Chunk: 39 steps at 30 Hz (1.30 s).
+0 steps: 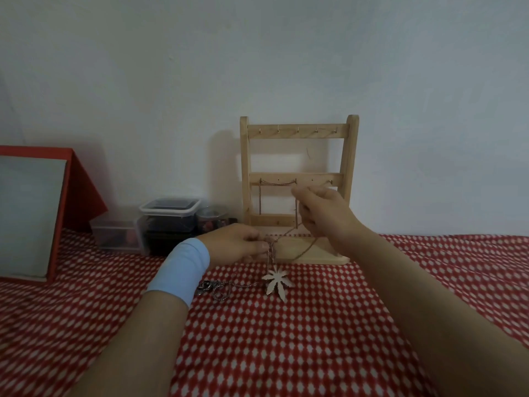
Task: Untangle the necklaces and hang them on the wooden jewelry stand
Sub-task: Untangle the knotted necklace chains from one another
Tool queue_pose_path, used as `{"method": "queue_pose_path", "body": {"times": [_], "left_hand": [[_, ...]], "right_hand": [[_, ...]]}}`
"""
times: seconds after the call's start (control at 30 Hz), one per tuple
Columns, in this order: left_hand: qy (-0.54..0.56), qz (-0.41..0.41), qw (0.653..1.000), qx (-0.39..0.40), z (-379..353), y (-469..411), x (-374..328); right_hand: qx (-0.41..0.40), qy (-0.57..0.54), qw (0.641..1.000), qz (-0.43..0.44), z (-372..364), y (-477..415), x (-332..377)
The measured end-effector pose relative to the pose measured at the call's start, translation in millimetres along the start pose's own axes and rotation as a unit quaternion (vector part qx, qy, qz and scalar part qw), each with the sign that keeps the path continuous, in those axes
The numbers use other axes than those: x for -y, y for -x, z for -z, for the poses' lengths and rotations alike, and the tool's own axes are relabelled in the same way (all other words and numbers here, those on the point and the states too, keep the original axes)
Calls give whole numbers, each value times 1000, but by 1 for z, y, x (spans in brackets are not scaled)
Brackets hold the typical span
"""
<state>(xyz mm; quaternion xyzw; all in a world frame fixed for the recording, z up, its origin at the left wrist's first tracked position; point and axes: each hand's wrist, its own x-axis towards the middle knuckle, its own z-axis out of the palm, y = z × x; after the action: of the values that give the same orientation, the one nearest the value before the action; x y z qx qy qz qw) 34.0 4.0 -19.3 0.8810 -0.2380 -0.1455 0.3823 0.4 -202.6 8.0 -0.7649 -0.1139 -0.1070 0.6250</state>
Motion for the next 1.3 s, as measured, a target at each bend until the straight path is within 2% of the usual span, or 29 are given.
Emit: {"method": "queue_pose_path", "body": {"times": [0.03,0.1,0.17,0.3,0.43,0.53,0.63,0.73,1.0,1.07,1.2,1.3], "left_hand": [[122,3,992,9,-2,-1,0],[348,12,937,15,-7,-1,-4],[399,12,916,26,-9,1,-7],[339,32,940,40,-9,3,-9],[137,49,989,19,0,4,-8],[77,57,995,36,2,5,-10],[-2,109,991,79,0,6,-8],[-98,112,987,62,-1,3,-5],[-108,79,991,2,7,6,0],[-126,57,990,-13,9,6,-1],[-116,32,992,-37,10,9,-8],[-102,12,993,-50,11,10,-12]], "right_hand": [[-14,54,998,22,1,0,0],[-33,162,984,65,1,1,0],[-23,246,964,100,1,2,0],[53,355,930,82,0,3,-6],[116,458,879,56,-2,6,-5],[153,498,854,9,-6,7,-4],[170,457,872,-44,-6,9,-9],[176,373,908,-76,-2,10,-11],[76,312,937,-141,7,-2,-21],[78,327,928,-159,11,-3,-22],[158,318,909,-217,10,-1,-16],[211,348,895,-182,8,0,-9]]}}
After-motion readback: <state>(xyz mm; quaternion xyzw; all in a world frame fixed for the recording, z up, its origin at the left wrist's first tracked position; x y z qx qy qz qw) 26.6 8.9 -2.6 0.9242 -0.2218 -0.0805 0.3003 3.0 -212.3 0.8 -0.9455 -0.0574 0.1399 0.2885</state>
